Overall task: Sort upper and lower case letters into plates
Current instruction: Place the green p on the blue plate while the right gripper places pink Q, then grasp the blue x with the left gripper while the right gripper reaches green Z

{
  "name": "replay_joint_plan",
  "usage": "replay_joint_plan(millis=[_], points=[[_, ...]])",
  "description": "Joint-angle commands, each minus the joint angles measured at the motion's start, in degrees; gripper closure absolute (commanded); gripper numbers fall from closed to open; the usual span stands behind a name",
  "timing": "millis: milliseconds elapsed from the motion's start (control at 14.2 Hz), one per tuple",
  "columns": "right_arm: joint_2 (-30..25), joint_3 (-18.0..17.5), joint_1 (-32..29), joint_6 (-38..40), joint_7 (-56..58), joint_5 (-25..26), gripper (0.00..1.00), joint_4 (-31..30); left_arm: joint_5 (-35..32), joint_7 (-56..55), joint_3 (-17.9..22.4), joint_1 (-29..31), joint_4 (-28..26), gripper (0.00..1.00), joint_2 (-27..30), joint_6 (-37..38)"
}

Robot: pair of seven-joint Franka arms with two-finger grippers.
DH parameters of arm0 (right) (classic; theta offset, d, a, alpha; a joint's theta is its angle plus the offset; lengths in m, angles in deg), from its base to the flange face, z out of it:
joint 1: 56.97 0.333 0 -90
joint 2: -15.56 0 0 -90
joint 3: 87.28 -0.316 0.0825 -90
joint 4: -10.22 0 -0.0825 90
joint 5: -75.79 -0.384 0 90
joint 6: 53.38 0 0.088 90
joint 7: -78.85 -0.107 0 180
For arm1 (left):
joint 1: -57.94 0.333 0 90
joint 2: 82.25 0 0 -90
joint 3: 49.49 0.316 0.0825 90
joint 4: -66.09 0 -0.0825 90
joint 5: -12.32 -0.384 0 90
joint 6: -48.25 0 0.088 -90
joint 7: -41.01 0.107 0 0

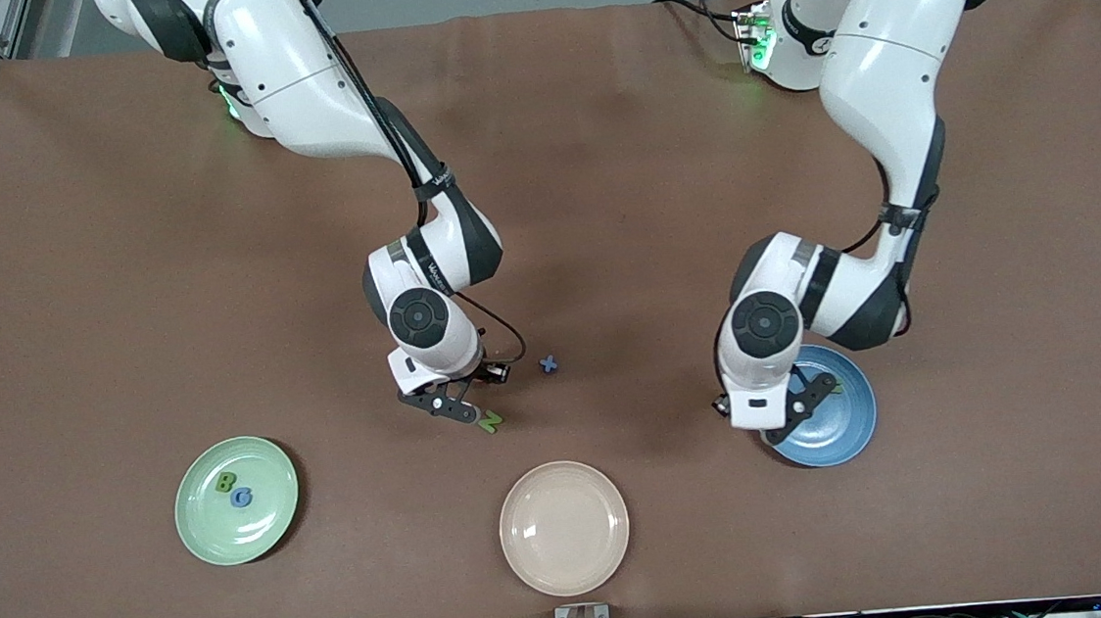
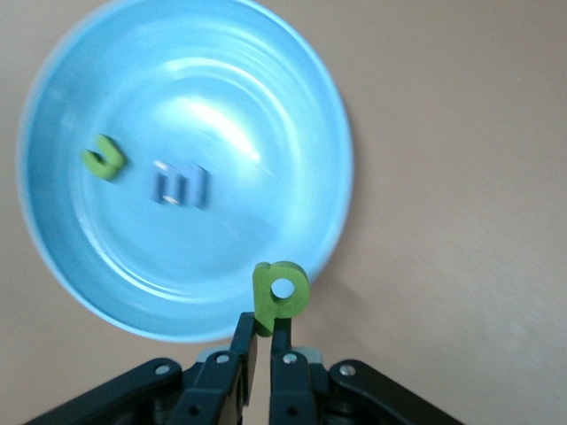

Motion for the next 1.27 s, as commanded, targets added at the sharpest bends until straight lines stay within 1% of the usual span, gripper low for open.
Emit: replay_joint_plan(millis=[0, 70, 141, 211, 282, 423, 493, 563, 634, 704, 775, 845, 986, 1056, 1127, 1197], points=[[-1.2, 0.3, -0.7, -0.5, 0.3, -0.9, 0.98, -1.4, 0.0, 1.8, -0.2, 2.3, -1.2, 0.93, 2.0, 2.4], [-1.5, 0.6, -1.3, -0.3, 0.6, -0.6, 0.99, -1.0, 0.1, 2.0, -0.6, 4.2, -1.2, 0.82, 1.5, 2.4], [-1.8, 1.0, -2.3, 1.6, 1.3, 0.1, 1.00, 0.0, 0.2, 2.1, -0.7, 4.9, -1.4, 0.64, 1.4, 2.4], [-1.8, 1.4, -4.1, 4.5, 4.5, 1.3, 1.00, 1.7, 0.2, 2.0, -0.6, 5.2, -1.5, 0.45, 1.2, 2.4], [-1.9, 2.2, -5.4, 6.8, 8.0, 2.1, 1.00, 3.2, 0.1, 1.7, -0.4, 5.1, -1.4, 0.24, 0.9, 2.5], [-1.9, 5.7, -7.4, 9.4, 15.9, 2.4, 0.99, 5.1, 0.2, 1.1, -0.3, 5.3, -1.4, 0.01, 1.1, 2.8], [-1.9, 8.5, -7.6, 10.0, 20.4, 2.4, 0.99, 5.3, 0.2, 1.0, -0.9, 4.5, -1.2, 0.00, 1.4, 3.9], [-1.9, 11.3, -7.5, 10.0, 24.7, 2.5, 0.99, 5.3, 0.2, 0.6, -2.3, 3.5, -1.0, 0.00, 1.6, 4.5], [-1.8, 14.2, -7.7, 10.0, 29.6, 3.0, 0.99, 5.2, 1.0, -2.1, -4.4, 2.1, -0.6, 0.00, 1.6, 4.5], [-1.6, 15.9, -8.1, 10.0, 33.8, 3.3, 0.99, 5.1, 1.6, -5.0, -5.5, 1.3, 0.7, 0.00, 1.5, 4.5], [-1.3, 17.1, -9.2, 9.8, 38.2, 3.4, 0.98, 4.9, 2.0, -5.9, -6.6, -0.7, 2.3, 0.01, 1.0, 3.9], [-1.2, 17.3, -10.8, 9.5, 41.7, 3.7, 0.98, 4.9, 2.4, -6.2, -6.9, -2.8, 3.6, 0.02, 0.3, 3.2], [-0.9, 17.2, -14.2, 7.2, 47.5, 8.1, 0.95, 4.9, 3.1, -6.3, -7.0, -6.9, 4.5, 0.04, -1.0, -0.1], [-0.5, 17.0, -15.1, 4.5, 48.4, 10.4, 0.87, 4.9, 3.1, -6.4, -7.0, -8.8, 4.5, 0.05, -2.2, -2.9], [-0.4, 17.0, -15.3, 2.7, 48.4, 11.3, 0.66, 4.9, 3.1, -6.4, -6.8, -11.0, 4.6, 0.07, -3.0, -5.0], [0.0, 17.0, -15.3, 2.2, 48.3, 11.5, 0.35, 4.9, 3.2, -6.7, -6.7, -12.3, 4.7, 0.12, -3.8, -7.1]])
